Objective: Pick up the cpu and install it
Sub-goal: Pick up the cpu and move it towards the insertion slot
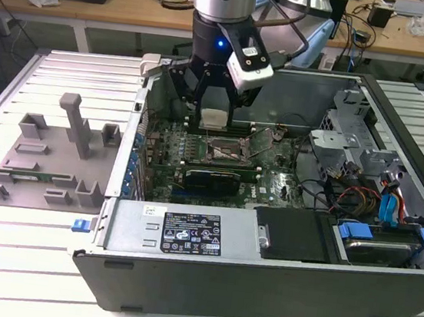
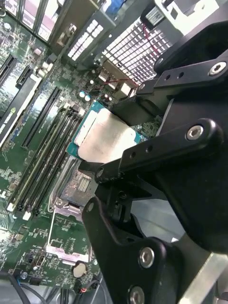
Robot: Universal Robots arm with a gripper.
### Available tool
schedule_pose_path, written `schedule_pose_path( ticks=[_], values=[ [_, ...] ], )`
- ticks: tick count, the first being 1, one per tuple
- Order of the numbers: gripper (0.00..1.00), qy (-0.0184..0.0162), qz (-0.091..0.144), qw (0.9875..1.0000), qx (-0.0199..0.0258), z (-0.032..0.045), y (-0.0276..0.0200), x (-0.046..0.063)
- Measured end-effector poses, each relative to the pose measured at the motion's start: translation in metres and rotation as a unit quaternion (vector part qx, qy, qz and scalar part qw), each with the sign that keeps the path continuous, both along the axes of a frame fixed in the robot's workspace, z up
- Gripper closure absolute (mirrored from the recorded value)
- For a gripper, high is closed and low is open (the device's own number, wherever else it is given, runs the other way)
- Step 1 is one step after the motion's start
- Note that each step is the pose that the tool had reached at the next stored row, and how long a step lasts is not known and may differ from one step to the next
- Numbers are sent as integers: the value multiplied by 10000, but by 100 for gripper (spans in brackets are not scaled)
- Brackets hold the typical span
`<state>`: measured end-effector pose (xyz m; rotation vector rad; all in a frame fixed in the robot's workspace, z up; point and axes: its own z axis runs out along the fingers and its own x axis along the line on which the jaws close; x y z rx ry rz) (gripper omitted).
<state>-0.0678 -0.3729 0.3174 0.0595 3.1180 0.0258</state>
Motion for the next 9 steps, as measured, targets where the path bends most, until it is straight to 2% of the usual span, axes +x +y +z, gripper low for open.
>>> schedule_pose_path(
  ticks=[6,9],
  values=[
    [45,19,0,10000,0,-84,6,59],
    [45,39,0,10000,0,-160,40,145]
  ],
)
